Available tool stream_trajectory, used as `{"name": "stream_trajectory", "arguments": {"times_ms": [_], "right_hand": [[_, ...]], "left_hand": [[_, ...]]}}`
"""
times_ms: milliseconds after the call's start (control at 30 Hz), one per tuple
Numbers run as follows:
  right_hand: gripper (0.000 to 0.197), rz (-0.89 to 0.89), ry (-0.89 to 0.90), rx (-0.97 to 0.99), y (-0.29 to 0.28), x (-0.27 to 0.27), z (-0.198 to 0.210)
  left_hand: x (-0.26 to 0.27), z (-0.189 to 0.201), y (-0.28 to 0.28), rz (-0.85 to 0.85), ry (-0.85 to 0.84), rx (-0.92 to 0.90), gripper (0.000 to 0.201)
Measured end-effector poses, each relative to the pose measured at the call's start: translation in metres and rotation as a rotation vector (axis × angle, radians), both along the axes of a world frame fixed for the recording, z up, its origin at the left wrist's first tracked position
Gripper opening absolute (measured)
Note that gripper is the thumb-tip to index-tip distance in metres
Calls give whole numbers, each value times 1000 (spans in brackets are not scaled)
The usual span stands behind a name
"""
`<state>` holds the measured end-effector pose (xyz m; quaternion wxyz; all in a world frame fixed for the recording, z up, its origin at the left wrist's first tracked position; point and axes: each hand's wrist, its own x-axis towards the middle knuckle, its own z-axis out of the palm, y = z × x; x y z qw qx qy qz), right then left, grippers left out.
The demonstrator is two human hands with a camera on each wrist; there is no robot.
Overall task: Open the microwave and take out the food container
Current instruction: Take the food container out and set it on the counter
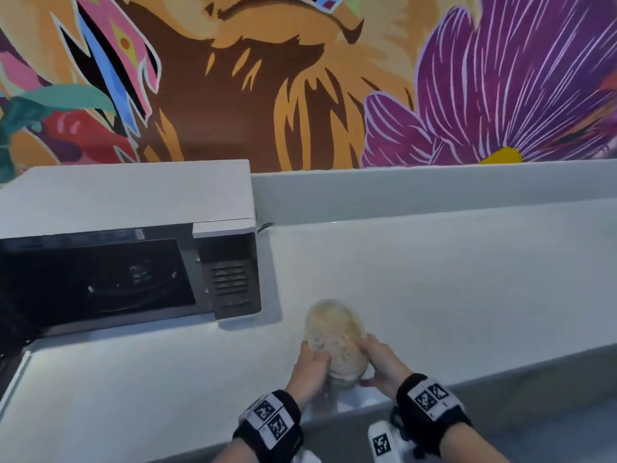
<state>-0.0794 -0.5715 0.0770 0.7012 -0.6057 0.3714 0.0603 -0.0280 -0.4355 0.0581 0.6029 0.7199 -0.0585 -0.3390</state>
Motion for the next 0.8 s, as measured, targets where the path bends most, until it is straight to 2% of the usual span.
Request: {"name": "stream_trajectory", "arguments": {"times_ms": [233,366,500,600,666,733,800], "right_hand": [[42,-51,60,-15,-62,-1,6],[43,-36,59,-31,-68,5,6],[43,-47,45,-92,-63,7,0],[43,-66,18,-217,-55,8,-6],[45,-91,-15,-341,-49,7,-14],[57,-108,-23,-556,-42,2,-28],[69,-77,-22,-823,-31,-7,-35]], "left_hand": [[-4,11,-57,-105,-42,-12,28],[7,2,-61,-129,-24,33,61],[7,9,-52,-210,-83,53,62],[4,21,-32,-326,-258,169,69],[7,32,-7,-332,-465,303,72],[14,49,31,-268,-719,372,61],[19,75,78,-129,-917,424,48]]}}
